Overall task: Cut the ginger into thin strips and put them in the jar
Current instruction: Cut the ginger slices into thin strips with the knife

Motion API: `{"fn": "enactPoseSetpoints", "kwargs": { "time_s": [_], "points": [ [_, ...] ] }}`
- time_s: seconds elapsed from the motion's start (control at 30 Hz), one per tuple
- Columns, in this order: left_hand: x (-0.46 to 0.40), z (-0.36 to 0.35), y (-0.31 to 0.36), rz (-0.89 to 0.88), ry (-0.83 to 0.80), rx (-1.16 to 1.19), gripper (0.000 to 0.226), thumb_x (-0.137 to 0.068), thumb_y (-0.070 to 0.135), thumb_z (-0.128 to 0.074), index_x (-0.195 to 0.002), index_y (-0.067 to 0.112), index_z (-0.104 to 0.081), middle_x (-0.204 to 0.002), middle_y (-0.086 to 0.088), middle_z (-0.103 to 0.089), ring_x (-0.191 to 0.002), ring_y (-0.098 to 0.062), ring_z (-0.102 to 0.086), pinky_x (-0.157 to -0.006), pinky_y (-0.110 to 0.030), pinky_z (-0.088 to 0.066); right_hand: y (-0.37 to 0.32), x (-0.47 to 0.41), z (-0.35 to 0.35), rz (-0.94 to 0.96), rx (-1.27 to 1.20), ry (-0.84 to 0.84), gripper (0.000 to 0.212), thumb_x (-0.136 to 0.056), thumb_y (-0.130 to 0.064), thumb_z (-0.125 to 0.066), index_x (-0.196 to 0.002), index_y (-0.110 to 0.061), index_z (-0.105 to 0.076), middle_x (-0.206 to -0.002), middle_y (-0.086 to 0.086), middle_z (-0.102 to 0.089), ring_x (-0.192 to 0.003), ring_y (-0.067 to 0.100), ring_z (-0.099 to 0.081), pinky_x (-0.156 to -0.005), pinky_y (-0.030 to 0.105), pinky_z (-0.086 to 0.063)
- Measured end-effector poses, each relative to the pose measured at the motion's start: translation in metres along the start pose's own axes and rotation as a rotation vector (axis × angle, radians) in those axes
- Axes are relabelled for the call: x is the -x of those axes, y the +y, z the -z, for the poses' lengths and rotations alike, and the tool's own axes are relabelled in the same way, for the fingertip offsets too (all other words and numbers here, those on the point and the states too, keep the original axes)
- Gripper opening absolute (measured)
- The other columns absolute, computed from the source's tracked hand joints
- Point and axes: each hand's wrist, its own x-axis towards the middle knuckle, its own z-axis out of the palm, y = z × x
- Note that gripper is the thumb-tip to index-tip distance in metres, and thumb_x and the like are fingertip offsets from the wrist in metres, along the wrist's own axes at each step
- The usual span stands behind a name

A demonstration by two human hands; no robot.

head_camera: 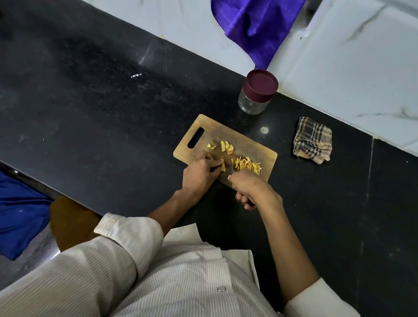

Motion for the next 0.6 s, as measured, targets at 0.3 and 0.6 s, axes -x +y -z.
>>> {"fn": "enactPoseSetpoints", "kwargs": {
  "time_s": [0.3, 0.6],
  "points": [
    [0.001, 0.003, 0.0, -0.009, -0.042, -0.015, 0.03, -0.093, 0.028, -0.059, -0.122, 0.026, -0.065, -0.115, 0.004, -0.048, -0.097, -0.008, -0.049, -0.077, -0.025, -0.043, -0.025, -0.004, 0.037, -0.029, 0.134, -0.091, 0.031, -0.102, -0.026, -0.039, -0.072, -0.018, -0.045, -0.042, -0.006, -0.042, -0.031, 0.005, -0.032, -0.035, 0.014, -0.029],
    [0.003, 0.006, 0.002, -0.014, -0.022, -0.004, 0.028, -0.093, 0.026, -0.059, -0.119, 0.027, -0.067, -0.112, 0.002, -0.049, -0.095, -0.012, -0.051, -0.076, -0.034, -0.048, -0.016, -0.009, 0.021, -0.044, 0.041, -0.052, 0.028, -0.101, -0.032, -0.04, -0.078, -0.018, -0.047, -0.05, -0.004, -0.043, -0.033, 0.006, -0.034, -0.036, 0.015, -0.03]
  ]
}}
